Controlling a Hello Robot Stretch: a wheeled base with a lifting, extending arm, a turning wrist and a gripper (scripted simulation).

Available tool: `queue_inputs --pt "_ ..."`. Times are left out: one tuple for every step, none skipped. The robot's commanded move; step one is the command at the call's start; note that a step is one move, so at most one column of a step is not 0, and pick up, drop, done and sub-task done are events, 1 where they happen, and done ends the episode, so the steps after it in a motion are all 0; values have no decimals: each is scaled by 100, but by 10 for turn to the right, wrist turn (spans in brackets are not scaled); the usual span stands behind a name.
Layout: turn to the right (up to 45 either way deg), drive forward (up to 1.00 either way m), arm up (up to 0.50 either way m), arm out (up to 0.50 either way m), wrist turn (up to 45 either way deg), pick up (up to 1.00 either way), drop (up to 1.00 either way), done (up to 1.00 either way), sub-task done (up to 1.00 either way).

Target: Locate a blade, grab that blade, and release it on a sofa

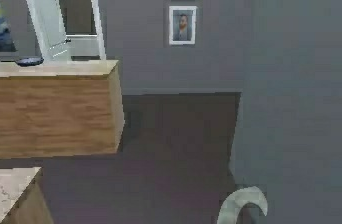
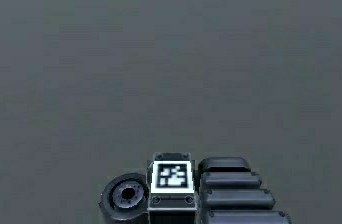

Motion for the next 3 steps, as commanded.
queue_inputs --pt "-30 0 0 0 0 0 0 0 0" --pt "0 100 0 0 0 0 0 0 0" --pt "0 80 0 0 0 0 0 0 0"
